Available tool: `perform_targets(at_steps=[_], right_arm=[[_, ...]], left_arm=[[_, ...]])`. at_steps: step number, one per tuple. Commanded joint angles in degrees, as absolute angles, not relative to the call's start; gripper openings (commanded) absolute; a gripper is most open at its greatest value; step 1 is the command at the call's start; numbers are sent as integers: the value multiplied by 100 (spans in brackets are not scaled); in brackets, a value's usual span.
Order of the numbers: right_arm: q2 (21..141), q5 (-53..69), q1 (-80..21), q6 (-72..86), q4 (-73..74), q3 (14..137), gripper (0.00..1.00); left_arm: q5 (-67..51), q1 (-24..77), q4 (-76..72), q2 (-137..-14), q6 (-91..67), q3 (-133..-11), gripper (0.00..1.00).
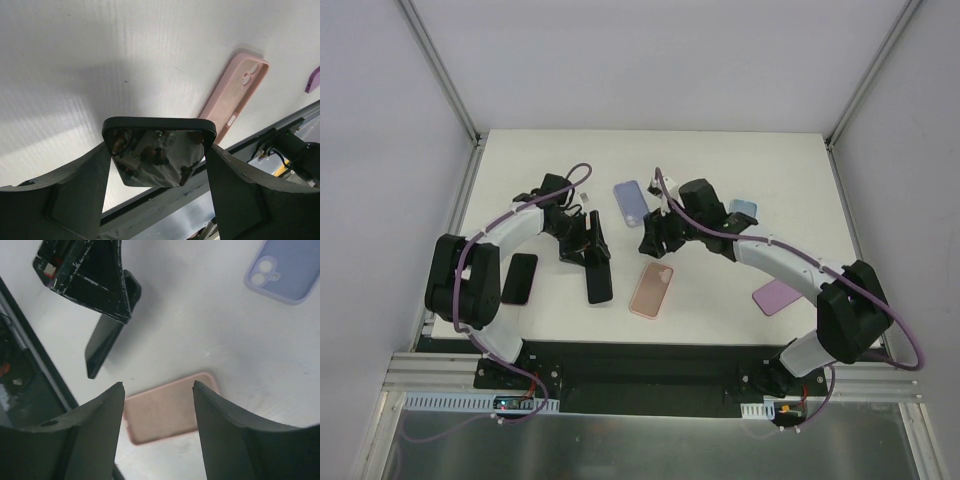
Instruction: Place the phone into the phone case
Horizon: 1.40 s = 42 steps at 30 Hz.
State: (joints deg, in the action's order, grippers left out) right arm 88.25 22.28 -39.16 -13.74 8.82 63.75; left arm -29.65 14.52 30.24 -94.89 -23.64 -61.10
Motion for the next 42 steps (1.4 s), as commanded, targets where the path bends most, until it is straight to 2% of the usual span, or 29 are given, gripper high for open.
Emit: perform_targets(at_steps=[1, 8, 16, 19, 20, 22, 23, 25, 26, 27, 30, 33, 34, 37, 42], right_arm=[[8657, 1618, -4385, 1341, 221, 5995, 59], [9043, 1494, -5106, 2328, -808, 5801, 57], [9685, 1248, -5273, 2487, -668, 6135, 50], [9721, 1178, -5317, 2487, -677, 6117, 32], [9703, 1160, -5326, 2496, -677, 6082, 21], [9625, 1125, -5335, 2540, -703, 6038, 12], [9581, 1134, -5344, 2557, -747, 5968, 3], [9423, 1178, -5361, 2663, -861, 5880, 1], [9352, 1178, -5370, 2715, -896, 5828, 1], [9230, 1099, -5370, 2777, -940, 5705, 1], [8966, 967, -5379, 3032, -940, 5424, 1], [8641, 871, -5379, 3129, -941, 5169, 1], [8535, 844, -5370, 3146, -940, 4994, 1], [8227, 809, -5370, 3103, -809, 4817, 1], [7929, 660, -5370, 3154, -423, 4685, 1]], left_arm=[[-3550, 1424, 2909, -8974, -2593, -6056, 0], [-3946, 1433, 2786, -8676, -2707, -5924, 0], [-4201, 1441, 2619, -8587, -2804, -5748, 0], [-4236, 1450, 2602, -8561, -2856, -5748, 0], [-4228, 1450, 2602, -8534, -2856, -5748, 0], [-4228, 1450, 2602, -8517, -2883, -5739, 0], [-4219, 1450, 2593, -8490, -2900, -5739, 8], [-4254, 1459, 2584, -8481, -2909, -5765, 20], [-4271, 1459, 2584, -8464, -2900, -5792, 29], [-4324, 1459, 2584, -8446, -2892, -5818, 43], [-4403, 1450, 2593, -8341, -2804, -5880, 60], [-4447, 1450, 2601, -8192, -2699, -5950, 68], [-4465, 1450, 2636, -8131, -2681, -5976, 86], [-4639, 1450, 2663, -8095, -2602, -6082, 94], [-5229, 1459, 2672, -8139, -2496, -6275, 94]])
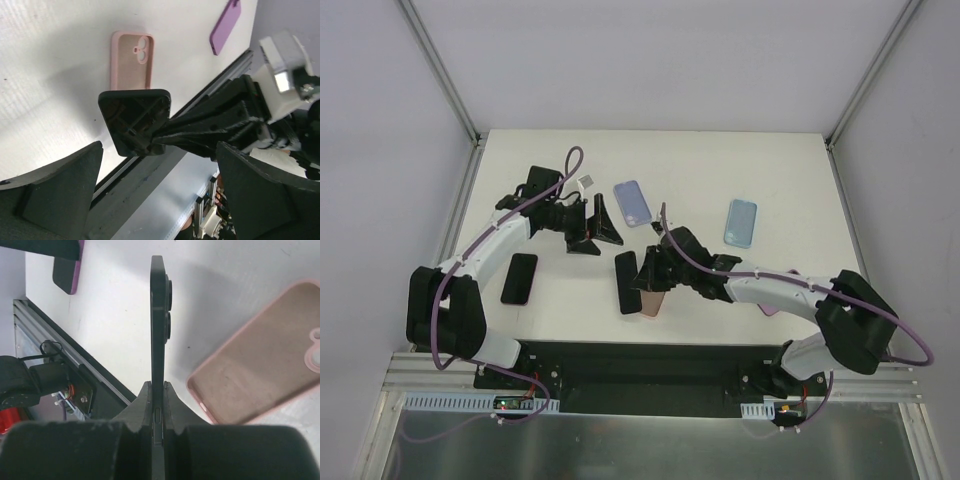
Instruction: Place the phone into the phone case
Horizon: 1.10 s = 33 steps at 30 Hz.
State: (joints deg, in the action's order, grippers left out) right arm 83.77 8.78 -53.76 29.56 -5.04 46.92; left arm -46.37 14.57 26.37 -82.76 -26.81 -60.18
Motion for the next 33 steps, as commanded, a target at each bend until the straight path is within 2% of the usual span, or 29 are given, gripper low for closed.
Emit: perform_targets(at_steps=[1, 4, 5, 9, 13, 21, 26, 33], right_arm=[[7858, 581, -5370, 3216, -344, 4632, 1], [7533, 194, -5361, 3638, -27, 4421, 1], [7445, 89, -5361, 3734, -26, 4273, 1], [6945, -228, -5361, 4034, 429, 4087, 1], [6654, -624, -5353, 4201, 1046, 3999, 1], [6662, -607, -5160, 4614, 1072, 3841, 1], [6872, -44, -4843, 4649, 546, 3683, 1], [7277, 430, -4588, 4439, 484, 3806, 1]], left_arm=[[-5186, 1459, 2672, -8095, -2470, -6275, 92], [-4730, 1450, 2751, -8173, -2443, -6161, 77], [-4572, 1450, 2794, -8235, -2469, -6083, 56], [-4036, 1511, 2751, -8578, -2593, -5810, 18], [-3736, 1853, 2382, -8797, -2750, -5529, 0], [-3481, 2364, 1565, -9140, -3410, -4967, 0], [-3375, 2724, 1003, -9263, -3665, -4483, 0], [-3296, 3171, 581, -9597, -3893, -4403, 0]])
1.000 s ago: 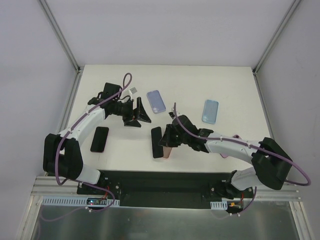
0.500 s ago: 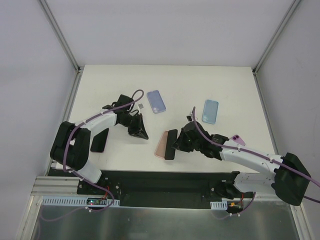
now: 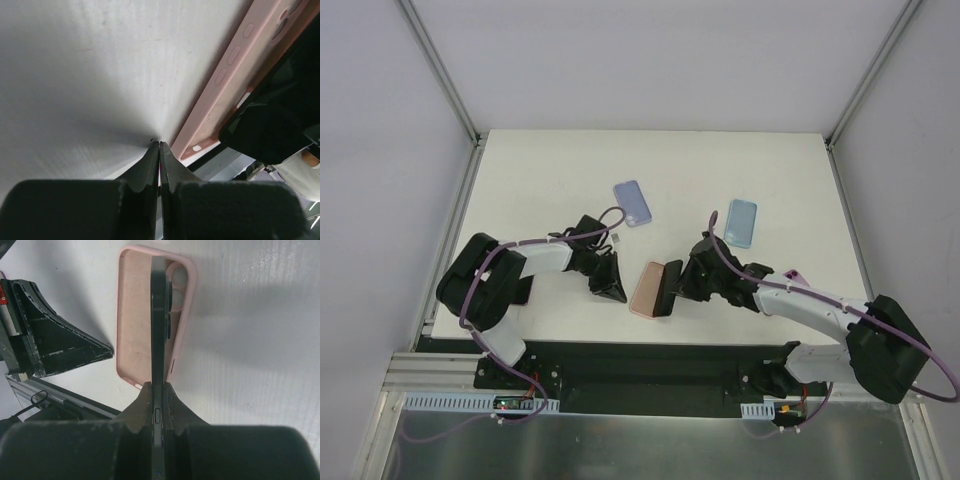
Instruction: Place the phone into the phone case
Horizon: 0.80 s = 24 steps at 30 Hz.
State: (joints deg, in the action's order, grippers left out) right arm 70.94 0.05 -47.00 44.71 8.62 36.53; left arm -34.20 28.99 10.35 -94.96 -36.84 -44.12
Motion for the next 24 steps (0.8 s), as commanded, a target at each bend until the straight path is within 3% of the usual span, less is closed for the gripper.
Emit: perform_targets(at_steps=[1, 24], right_arm=[[7330, 474, -4588, 4421, 449, 3814, 1], [8648, 1467, -4255, 3849, -174, 3359, 1]], left_arm=[[-3261, 3234, 554, -9598, -3963, -4395, 0], [-3304, 3911, -500, -9711, -4553, -3780, 0]])
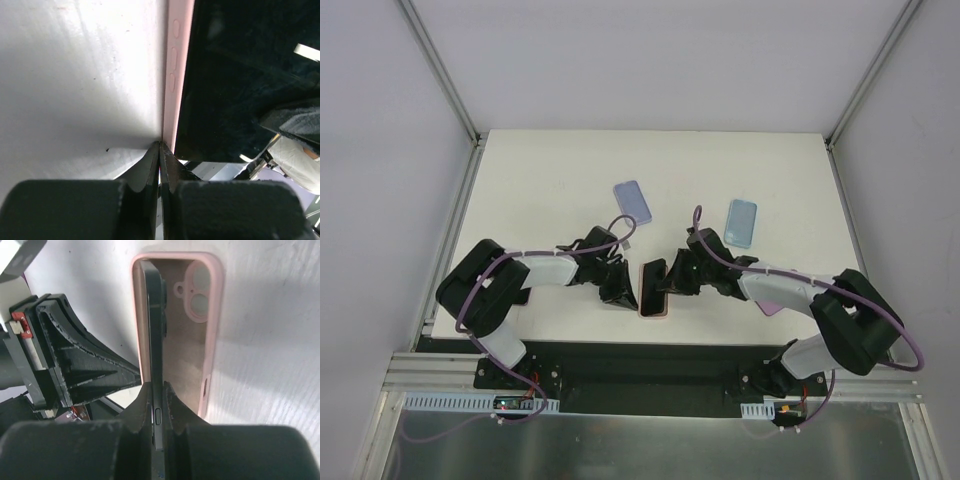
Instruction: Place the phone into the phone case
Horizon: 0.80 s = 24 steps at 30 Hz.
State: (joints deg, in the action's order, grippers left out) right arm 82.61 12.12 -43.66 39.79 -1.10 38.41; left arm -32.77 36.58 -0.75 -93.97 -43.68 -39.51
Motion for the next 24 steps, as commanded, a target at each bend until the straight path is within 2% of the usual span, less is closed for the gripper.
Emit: perform_targets(at_steps=[1, 6, 12, 20, 24], right_arm=[[8718, 1607, -4228, 3876, -437, 3288, 1], [8929, 1960, -4210, 3455, -624, 3296, 2], [8965, 1916, -4201, 2901, -273, 3401, 1], [9140, 1758, -4201, 2584, 141, 3647, 2], [9439, 1802, -4219, 2646, 54, 3753, 1]], left_arm=[[-3296, 3946, -544, -9721, -4579, -3736, 0], [-3270, 3964, -589, -9738, -4518, -3753, 0], [-2901, 3911, 254, -9826, -4167, -4297, 0], [-2487, 3078, 861, -10037, -4017, -4877, 0], [-2513, 3014, 853, -10116, -3982, -5053, 0]])
